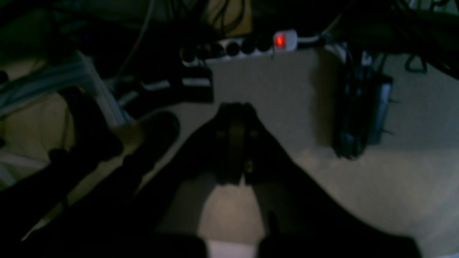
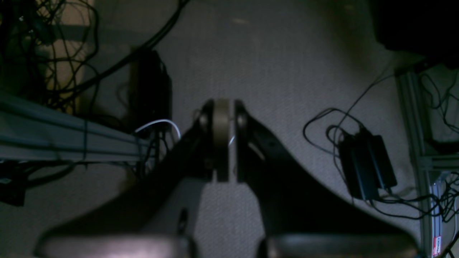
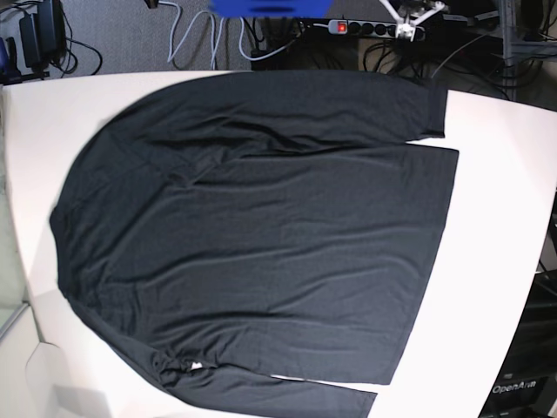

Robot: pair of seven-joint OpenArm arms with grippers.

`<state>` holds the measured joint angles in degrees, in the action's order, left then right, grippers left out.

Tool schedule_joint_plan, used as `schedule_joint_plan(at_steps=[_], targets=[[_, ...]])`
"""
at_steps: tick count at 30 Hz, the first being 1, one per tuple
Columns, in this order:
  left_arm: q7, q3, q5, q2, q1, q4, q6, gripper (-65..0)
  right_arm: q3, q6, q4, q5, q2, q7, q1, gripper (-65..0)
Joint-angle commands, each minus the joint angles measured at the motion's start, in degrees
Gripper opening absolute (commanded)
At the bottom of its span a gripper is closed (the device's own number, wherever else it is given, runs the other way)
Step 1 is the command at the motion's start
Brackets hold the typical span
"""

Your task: Fold the T-shirt properly

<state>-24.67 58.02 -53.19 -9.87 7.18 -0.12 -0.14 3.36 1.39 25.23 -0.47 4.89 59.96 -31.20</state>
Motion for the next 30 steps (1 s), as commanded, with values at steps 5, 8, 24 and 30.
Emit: schedule_joint_plan(at_steps=[5, 8, 24, 30], targets=[[-8.3, -3.1, -1.3, 1.0, 2.4, 0.1, -8.3, -65.0, 0.1, -0.9, 0.2, 0.3, 0.4, 5.7, -2.8, -65.0], [-14.4, -4.4, -1.5, 1.1, 4.0, 0.1, -12.0, -65.0, 0.1, -0.9, 0.3, 0.3, 0.4, 7.4, -3.5, -65.0], [-46.7, -4.4, -1.7, -0.8, 15.8, 0.1, -13.3, -65.0, 0.1, -0.9, 0.3, 0.3, 0.3, 7.6, -3.7, -65.0], [-50.7, -4.4, -1.7, -1.7, 19.4, 0.1, -13.3, -65.0, 0.1, -0.9, 0.3, 0.3, 0.2, 7.6, -3.7, -65.0]])
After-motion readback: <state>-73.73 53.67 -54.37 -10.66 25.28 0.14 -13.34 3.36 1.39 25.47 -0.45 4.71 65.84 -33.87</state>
